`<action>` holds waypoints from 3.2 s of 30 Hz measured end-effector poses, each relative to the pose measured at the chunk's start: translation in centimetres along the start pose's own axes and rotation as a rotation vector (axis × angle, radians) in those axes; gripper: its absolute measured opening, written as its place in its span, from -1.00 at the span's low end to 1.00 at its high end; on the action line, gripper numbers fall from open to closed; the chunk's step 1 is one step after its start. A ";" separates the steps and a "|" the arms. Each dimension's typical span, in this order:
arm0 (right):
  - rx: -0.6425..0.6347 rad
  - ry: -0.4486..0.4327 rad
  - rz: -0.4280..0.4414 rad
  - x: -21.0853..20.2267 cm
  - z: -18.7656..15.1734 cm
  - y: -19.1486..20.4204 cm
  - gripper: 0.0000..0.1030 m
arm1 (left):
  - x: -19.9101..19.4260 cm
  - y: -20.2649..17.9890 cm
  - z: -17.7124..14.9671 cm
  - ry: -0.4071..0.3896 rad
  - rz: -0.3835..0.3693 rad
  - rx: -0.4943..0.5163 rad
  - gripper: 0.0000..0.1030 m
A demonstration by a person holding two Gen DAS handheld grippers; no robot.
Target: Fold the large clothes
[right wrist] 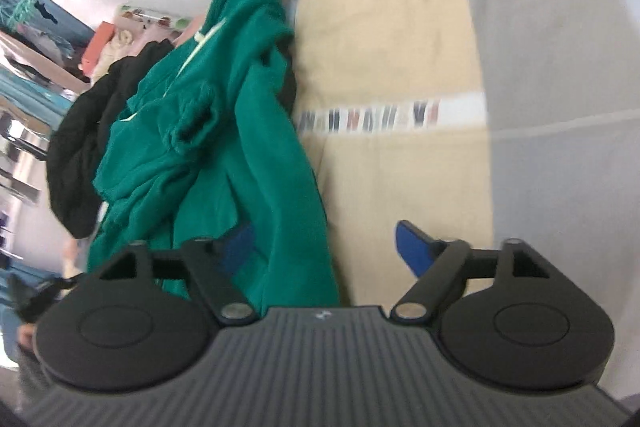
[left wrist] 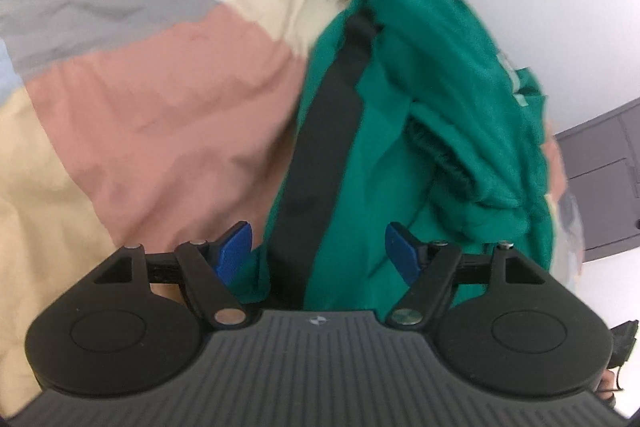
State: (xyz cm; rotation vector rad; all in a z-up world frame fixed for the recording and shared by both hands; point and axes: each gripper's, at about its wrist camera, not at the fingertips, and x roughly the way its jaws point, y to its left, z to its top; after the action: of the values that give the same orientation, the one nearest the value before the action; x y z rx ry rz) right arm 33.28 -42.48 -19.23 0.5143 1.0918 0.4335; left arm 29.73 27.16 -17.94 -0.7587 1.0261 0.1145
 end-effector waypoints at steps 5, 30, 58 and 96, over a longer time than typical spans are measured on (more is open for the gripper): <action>-0.064 0.076 0.055 3.5 0.3 1.1 0.61 | 2.6 -1.3 -0.6 0.070 0.047 0.077 0.72; -0.401 0.172 0.166 6.8 0.2 8.6 -0.75 | 1.3 -3.1 -2.7 0.160 -0.103 0.149 -0.69; 0.090 -0.438 0.518 -14.0 -6.2 9.5 -0.79 | -21.0 2.8 -9.5 -0.239 -0.610 -0.104 -0.80; 0.433 -0.401 0.165 15.8 12.9 1.8 -0.83 | 10.9 -1.0 14.4 -0.299 -0.338 -0.124 -0.70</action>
State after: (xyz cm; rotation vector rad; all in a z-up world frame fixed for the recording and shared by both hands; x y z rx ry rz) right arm 51.21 -34.40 -24.81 1.0324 0.7540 0.2187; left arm 46.51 32.57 -21.96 -0.9857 0.6017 -0.0012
